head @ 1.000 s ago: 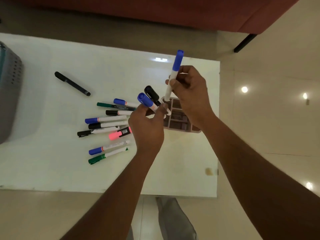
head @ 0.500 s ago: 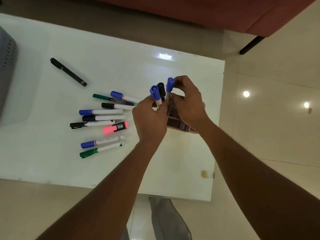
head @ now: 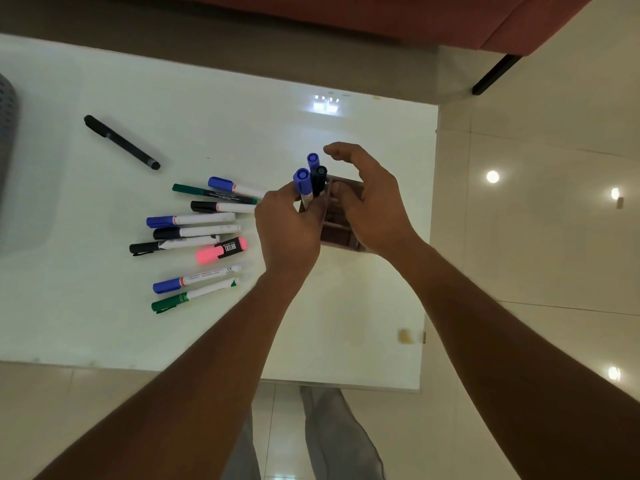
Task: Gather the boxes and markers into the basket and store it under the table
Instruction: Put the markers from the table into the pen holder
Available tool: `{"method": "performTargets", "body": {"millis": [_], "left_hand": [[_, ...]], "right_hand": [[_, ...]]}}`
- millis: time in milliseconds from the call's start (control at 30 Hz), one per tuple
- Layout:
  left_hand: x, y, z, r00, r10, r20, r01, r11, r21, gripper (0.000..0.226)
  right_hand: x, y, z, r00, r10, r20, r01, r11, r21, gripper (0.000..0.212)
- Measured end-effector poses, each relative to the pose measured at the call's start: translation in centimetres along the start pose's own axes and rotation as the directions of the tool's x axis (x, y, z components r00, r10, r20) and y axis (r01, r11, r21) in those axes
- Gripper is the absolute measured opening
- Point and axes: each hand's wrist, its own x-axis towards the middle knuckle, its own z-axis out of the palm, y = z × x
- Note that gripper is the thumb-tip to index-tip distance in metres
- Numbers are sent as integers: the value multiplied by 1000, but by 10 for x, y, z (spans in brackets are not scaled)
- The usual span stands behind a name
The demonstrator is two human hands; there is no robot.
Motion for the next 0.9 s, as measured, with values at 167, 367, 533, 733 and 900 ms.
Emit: {"method": "performTargets", "body": {"millis": [167,367,533,733,900], "left_hand": [[-4,6,-4,999,16,-29,-17,1000,-17,4],[-6,6,-7,998,60,23,-59,998,-24,20],[-10,-4,-6,999,48,-8,-48,999,-22,23],[-23,-17,-12,998,65,-9,-65,996,57,39],[-45,-39,-35,998,59,-22,-55,988,142,29]], "right_hand": [[-6,2,-1,1000,-11,5,11,1000,4,52],[-15,7,1,1000,17,-7,-16,999,31,49],[-21,0,2,998,-5,-61,4,1000,-7,50],[-29,3,16,960,-70,-271,45,994,-96,47],[-53,-15,48,902,-215,-374,180,975,-126,19]]}}
